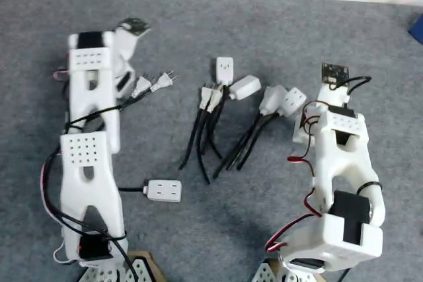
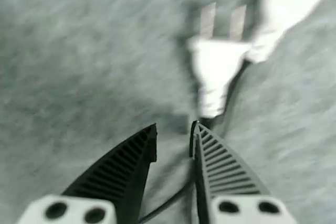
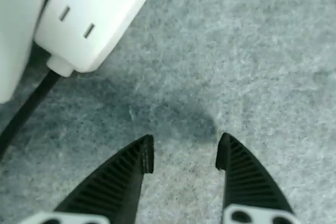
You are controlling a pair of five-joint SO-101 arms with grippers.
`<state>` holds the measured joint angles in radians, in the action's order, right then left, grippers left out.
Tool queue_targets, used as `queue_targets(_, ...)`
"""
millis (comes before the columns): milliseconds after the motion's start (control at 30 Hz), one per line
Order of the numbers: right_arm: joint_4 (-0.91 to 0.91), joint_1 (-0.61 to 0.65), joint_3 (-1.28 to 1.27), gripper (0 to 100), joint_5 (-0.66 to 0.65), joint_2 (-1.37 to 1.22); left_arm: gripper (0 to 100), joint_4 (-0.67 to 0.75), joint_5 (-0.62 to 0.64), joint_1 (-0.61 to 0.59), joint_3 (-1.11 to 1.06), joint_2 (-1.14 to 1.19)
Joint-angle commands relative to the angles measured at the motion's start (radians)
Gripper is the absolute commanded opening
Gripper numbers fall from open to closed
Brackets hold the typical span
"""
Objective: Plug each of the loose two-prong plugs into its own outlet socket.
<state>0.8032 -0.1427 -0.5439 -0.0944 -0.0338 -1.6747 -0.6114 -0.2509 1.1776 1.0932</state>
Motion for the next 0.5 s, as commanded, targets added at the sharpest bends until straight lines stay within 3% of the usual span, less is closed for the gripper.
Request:
queue_targets(0,-0.041,0.021,-0.002,20.6,-0.014,0.01,12,-0.002,-0.018,-0.031,0.111,-0.012)
queue_targets(333,-0.044,0.021,-0.002,20.6,-0.014,0.01,16,0.005,0.038,0.185,0.191,-0.008)
queue_targets(467,-0.044,0.021,-0.002,20.6,-0.014,0.01,17,0.066,0.081,0.202,0.188,-0.005)
